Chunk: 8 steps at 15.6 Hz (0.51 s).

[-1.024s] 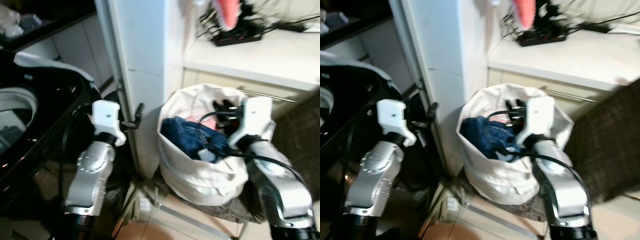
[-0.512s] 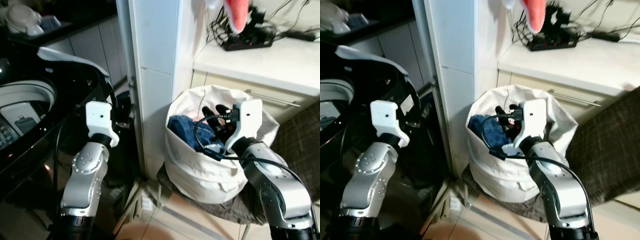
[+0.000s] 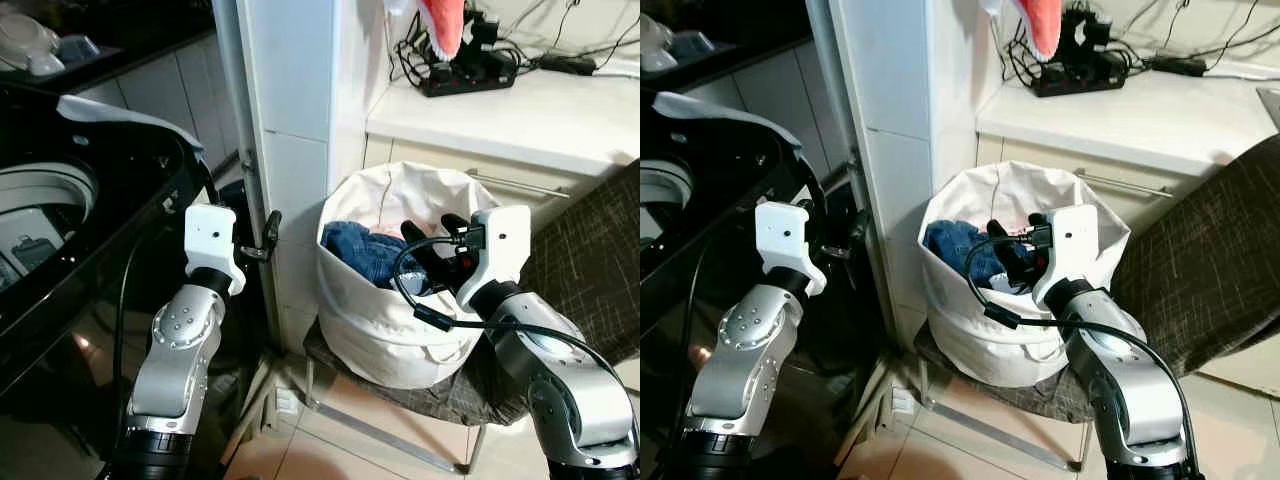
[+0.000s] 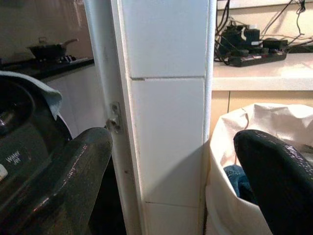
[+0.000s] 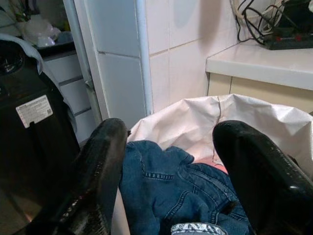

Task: Clothes washing

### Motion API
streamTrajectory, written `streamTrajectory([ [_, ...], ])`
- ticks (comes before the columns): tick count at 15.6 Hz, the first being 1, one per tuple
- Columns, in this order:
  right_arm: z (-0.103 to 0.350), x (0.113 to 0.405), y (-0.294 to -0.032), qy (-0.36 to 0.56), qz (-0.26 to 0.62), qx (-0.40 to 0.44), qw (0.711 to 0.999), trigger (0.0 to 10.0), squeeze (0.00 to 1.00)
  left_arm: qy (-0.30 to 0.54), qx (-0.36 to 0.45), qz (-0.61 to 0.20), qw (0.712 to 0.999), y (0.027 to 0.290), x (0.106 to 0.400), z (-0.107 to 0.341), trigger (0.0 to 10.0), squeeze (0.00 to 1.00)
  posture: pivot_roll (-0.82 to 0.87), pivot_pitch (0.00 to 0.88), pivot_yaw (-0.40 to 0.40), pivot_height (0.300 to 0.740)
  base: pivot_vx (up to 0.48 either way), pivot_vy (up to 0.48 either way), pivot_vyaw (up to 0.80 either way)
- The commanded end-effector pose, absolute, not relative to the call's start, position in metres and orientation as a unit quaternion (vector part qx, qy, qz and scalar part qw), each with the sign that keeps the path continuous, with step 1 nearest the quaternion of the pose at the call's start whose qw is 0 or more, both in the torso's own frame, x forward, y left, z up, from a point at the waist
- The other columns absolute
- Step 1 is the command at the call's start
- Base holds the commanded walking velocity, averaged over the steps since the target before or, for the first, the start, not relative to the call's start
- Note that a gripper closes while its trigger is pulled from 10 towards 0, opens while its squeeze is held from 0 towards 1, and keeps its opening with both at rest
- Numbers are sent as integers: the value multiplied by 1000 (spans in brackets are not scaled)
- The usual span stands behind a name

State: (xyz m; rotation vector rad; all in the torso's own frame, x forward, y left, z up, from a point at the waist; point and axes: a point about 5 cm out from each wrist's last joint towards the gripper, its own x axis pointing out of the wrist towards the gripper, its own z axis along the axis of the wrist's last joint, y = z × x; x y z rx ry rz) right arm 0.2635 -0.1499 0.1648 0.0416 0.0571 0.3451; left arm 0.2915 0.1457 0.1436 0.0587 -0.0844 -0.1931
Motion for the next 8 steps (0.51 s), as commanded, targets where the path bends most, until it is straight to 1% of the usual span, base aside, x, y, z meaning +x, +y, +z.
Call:
streamTrajectory([
  [1, 164, 261, -149, 34, 175, 4, 984, 10000, 1000, -55, 37, -107, 992, 140, 293, 152, 10000, 0, -43, 0, 31, 740, 0, 0, 0],
  [2, 162, 261, -150, 42, 171, -8, 984, 10000, 1000, -60, 43, -113, 991, 137, 293, 153, 10000, 0, -46, 0, 32, 740, 0, 0, 0],
  [3, 160, 261, -151, 50, 164, -23, 985, 10000, 0, -68, 52, -118, 989, 135, 292, 155, 10000, 0, -46, 0, 32, 740, 0, 0, 0],
  [5, 161, 261, -151, 46, 163, -30, 985, 10000, 0, -74, 47, -116, 989, 134, 293, 157, 10000, 0, -49, 0, 32, 740, 0, 0, 0],
  [6, 160, 261, -150, 48, 164, -44, 984, 10000, 0, -74, 45, -115, 990, 133, 293, 157, 10000, 0, -50, 0, 32, 740, 307, 0, 456],
  [8, 160, 260, -150, 49, 166, -53, 984, 10000, 0, -73, 43, -115, 990, 133, 293, 157, 10000, 0, -50, 0, 32, 740, 322, 0, 800],
])
